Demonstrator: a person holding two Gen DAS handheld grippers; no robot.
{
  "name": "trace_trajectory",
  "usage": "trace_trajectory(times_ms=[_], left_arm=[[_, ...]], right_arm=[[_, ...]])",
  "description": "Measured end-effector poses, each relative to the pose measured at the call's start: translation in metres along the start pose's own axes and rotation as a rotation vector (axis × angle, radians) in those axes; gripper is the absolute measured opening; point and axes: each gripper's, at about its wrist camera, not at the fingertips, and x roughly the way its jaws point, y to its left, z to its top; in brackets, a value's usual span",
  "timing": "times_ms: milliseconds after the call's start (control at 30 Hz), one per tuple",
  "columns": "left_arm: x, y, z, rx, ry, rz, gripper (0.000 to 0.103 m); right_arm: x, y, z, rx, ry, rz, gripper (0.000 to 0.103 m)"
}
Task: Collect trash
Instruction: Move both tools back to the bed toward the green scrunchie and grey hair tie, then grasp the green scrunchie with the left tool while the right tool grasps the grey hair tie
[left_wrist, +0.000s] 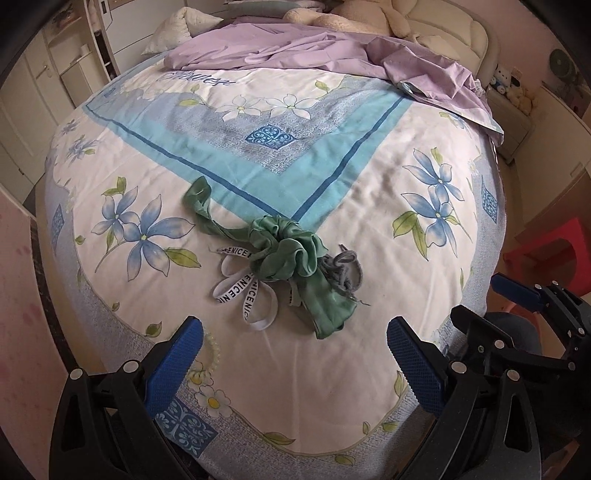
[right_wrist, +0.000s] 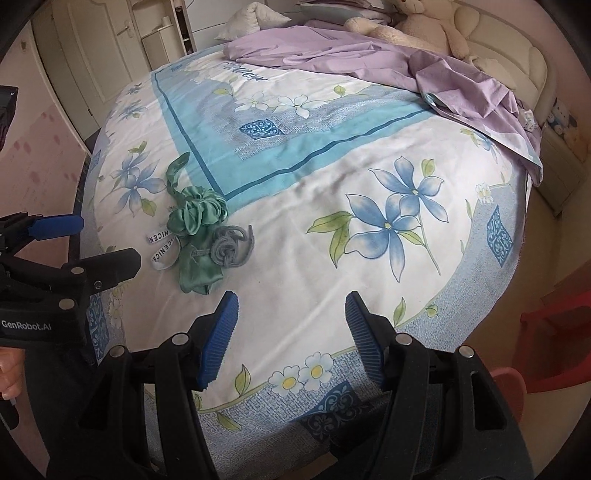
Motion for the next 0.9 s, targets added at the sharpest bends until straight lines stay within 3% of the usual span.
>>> trace_trajectory(times_ms=[400,533,700,800,833,900], left_arm=[[0.066,0.018,0.035,-0.002,0.036,-0.005,0.098],[0.084,0.018,0.044,0.014,0.05,-0.008,0.092],[0.101,0.016,0.05,0.024,0.086,-0.017,0.071],[0.109,0.015,0.052,0.027,0.109,-0.044,0.045],[0.111,0.016,0.052,0.027,0.119,-0.057,0.023],[0.11,0.018,0.054,0.021,0.119,-0.073,0.016]], right_arm=[[0.046,0.007,0.018,-0.015,0.054,0.01,0.06],[0.059,0.009,0.023,-0.019,0.067,0.017,0.06],[0.07,0.008,0.026,-0.016,0.081,0.029,0.06],[0.076,0.009,0.026,-0.013,0.089,0.036,0.06],[0.078,0.009,0.027,-0.012,0.092,0.039,0.06],[0.082,0.011,0.028,-0.011,0.097,0.048,0.06]])
